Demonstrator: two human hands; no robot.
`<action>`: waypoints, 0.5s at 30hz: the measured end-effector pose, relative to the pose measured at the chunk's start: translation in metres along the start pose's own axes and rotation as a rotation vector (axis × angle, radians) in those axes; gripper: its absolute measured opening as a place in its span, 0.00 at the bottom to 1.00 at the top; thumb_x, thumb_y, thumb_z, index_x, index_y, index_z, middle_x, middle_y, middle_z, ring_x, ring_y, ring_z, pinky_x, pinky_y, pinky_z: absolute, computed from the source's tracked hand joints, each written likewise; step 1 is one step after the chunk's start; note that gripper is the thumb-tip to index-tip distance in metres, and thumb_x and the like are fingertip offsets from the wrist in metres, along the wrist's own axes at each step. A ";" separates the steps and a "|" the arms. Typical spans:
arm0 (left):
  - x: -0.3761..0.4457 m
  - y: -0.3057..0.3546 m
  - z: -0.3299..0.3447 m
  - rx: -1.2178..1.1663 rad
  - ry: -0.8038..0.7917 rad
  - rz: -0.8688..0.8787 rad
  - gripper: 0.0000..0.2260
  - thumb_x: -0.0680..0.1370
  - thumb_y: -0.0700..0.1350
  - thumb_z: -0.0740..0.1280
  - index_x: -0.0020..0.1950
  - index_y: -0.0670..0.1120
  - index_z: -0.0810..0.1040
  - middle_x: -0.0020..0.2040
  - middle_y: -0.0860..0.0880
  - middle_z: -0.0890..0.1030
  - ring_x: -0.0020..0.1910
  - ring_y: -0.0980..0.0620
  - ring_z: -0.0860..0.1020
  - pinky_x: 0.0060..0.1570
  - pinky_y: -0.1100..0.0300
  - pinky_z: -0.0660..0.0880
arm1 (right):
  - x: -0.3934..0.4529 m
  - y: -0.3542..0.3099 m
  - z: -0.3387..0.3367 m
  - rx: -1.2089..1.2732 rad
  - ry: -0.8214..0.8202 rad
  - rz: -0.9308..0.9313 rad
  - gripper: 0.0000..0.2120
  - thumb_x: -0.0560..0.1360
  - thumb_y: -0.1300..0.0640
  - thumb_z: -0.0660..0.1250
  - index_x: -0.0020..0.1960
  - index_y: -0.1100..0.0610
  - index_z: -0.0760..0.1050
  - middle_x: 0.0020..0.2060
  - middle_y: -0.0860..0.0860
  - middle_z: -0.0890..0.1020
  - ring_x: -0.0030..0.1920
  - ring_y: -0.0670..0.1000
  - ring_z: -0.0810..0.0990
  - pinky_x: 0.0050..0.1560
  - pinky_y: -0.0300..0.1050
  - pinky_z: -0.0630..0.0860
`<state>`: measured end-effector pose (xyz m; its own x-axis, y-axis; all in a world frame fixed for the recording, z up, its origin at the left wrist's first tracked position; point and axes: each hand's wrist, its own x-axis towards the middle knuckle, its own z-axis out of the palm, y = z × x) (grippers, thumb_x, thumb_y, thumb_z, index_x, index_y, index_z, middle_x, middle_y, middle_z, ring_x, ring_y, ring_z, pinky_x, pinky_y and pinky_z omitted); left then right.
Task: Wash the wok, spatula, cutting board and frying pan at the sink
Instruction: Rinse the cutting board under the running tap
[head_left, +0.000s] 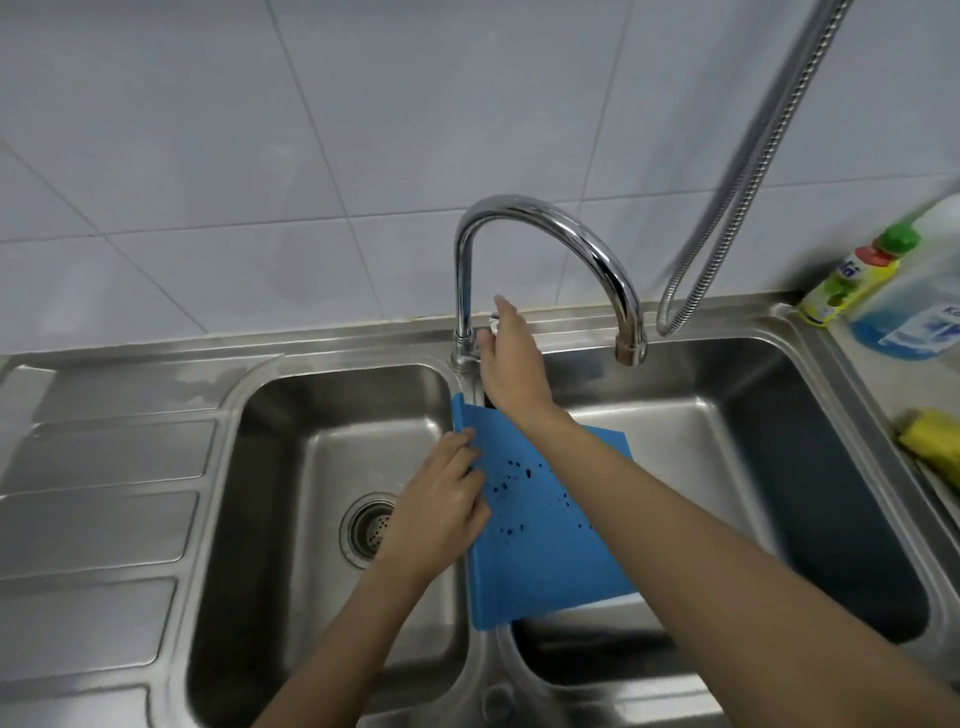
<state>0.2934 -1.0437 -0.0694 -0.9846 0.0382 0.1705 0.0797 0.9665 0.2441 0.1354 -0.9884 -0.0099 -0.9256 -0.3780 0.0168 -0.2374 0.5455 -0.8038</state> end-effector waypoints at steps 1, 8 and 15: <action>0.001 0.001 0.000 0.003 0.009 -0.005 0.07 0.74 0.42 0.67 0.46 0.41 0.84 0.54 0.45 0.80 0.68 0.45 0.72 0.72 0.51 0.65 | 0.001 0.002 0.002 0.011 0.005 -0.004 0.18 0.82 0.58 0.55 0.71 0.60 0.63 0.59 0.56 0.75 0.55 0.52 0.75 0.55 0.45 0.72; 0.003 0.005 -0.003 0.024 0.000 -0.035 0.06 0.72 0.40 0.71 0.46 0.41 0.84 0.54 0.45 0.81 0.67 0.45 0.73 0.74 0.54 0.57 | -0.010 0.012 0.003 0.009 0.090 -0.020 0.08 0.81 0.60 0.54 0.49 0.61 0.70 0.35 0.54 0.76 0.34 0.50 0.71 0.33 0.49 0.69; 0.004 0.008 -0.004 0.058 -0.031 -0.035 0.05 0.71 0.39 0.72 0.46 0.41 0.84 0.52 0.45 0.81 0.66 0.45 0.74 0.72 0.51 0.65 | -0.017 0.013 0.003 0.010 0.088 -0.065 0.07 0.81 0.61 0.53 0.47 0.60 0.68 0.38 0.58 0.76 0.35 0.54 0.72 0.32 0.51 0.70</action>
<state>0.2904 -1.0372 -0.0628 -0.9911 0.0107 0.1326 0.0365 0.9804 0.1934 0.1492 -0.9774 -0.0221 -0.9308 -0.3448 0.1211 -0.2952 0.5140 -0.8054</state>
